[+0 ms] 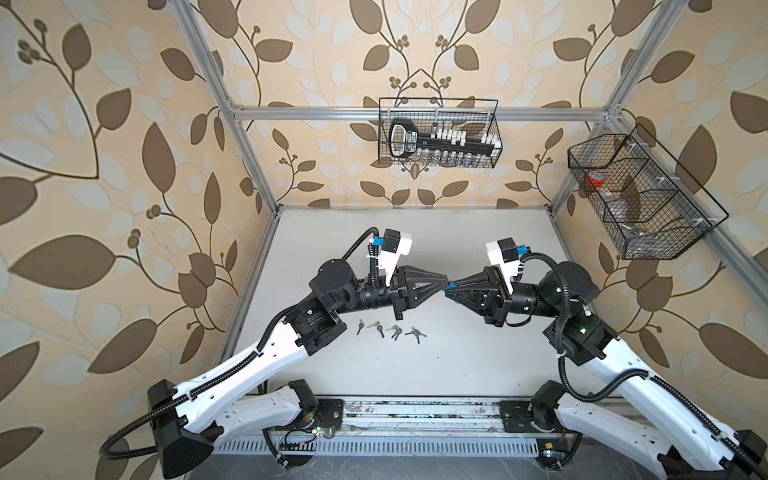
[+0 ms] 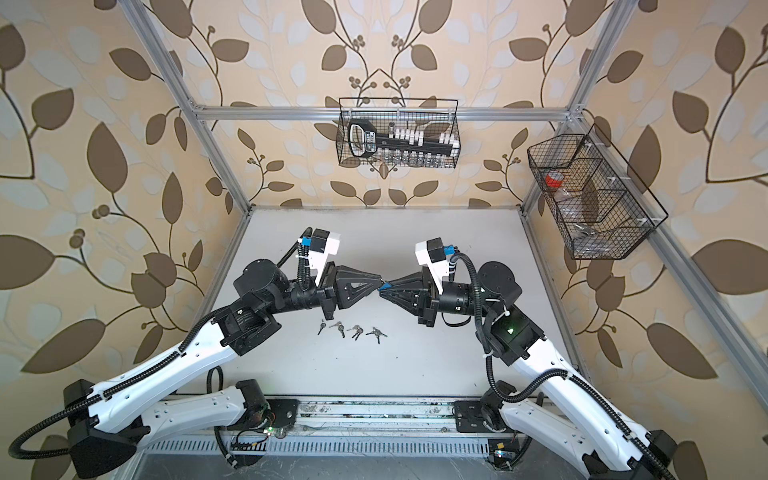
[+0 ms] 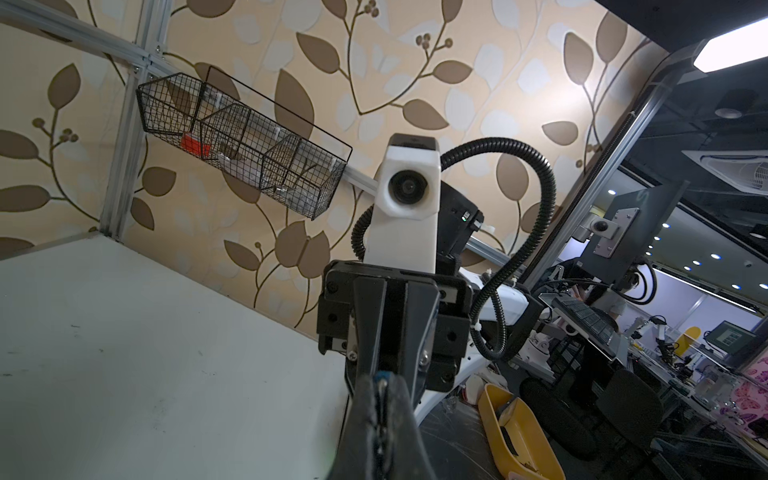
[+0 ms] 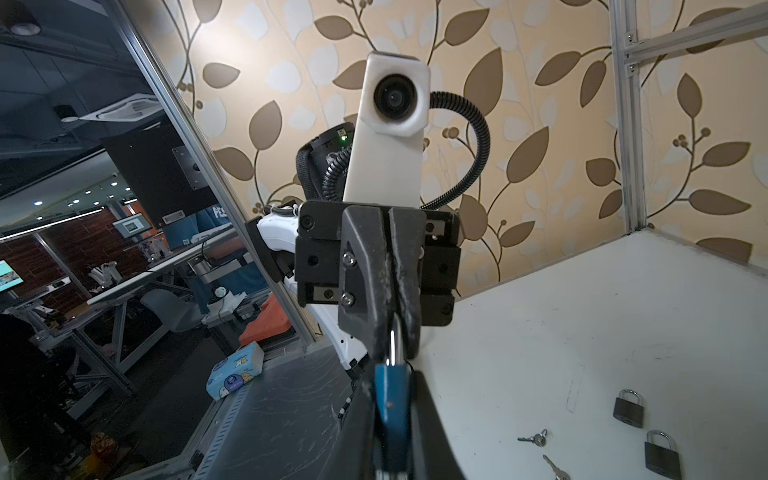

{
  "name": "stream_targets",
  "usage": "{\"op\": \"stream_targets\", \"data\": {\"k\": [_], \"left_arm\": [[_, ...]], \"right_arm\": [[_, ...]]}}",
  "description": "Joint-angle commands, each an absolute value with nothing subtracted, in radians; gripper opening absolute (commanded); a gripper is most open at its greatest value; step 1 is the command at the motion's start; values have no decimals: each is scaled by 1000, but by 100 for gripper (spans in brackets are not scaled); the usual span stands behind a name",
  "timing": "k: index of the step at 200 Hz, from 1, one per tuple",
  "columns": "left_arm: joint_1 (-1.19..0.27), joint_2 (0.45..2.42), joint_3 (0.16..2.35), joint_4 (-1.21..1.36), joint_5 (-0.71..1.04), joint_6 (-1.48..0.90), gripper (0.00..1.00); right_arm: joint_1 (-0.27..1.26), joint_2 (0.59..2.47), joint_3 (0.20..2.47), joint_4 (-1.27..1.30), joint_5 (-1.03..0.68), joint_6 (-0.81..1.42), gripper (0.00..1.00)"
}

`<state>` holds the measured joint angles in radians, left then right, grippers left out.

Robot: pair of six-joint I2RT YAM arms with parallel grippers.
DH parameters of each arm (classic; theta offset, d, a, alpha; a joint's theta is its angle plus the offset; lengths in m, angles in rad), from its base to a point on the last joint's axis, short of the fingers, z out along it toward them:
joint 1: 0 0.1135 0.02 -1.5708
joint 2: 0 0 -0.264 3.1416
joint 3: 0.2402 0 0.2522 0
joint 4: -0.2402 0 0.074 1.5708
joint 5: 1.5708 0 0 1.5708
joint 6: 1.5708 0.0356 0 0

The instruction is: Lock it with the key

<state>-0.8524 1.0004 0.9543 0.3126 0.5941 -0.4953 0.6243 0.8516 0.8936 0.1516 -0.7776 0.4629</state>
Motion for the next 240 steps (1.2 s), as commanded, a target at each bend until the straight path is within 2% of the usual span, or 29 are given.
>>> {"op": "stream_targets", "data": {"k": [1,35,159,203,228,240], "left_arm": [[-889,999,924,108,669,-496,0],[-862,945,966,111,597,-485,0],[-845,868,1025,102,514,-464,0],[-846,934,1068,82,581,-463,0],[-847,977,1070,76,592,-467,0],[-847,986,1066,71,584,-469,0]], "right_arm": [[617,835,910,226,-702,353,0],[617,808,873,129,-761,298,0],[617,845,841,57,-827,257,0],[617,845,860,74,-782,252,0],[616,854,894,78,-728,230,5],[616,855,902,74,-690,216,12]]}}
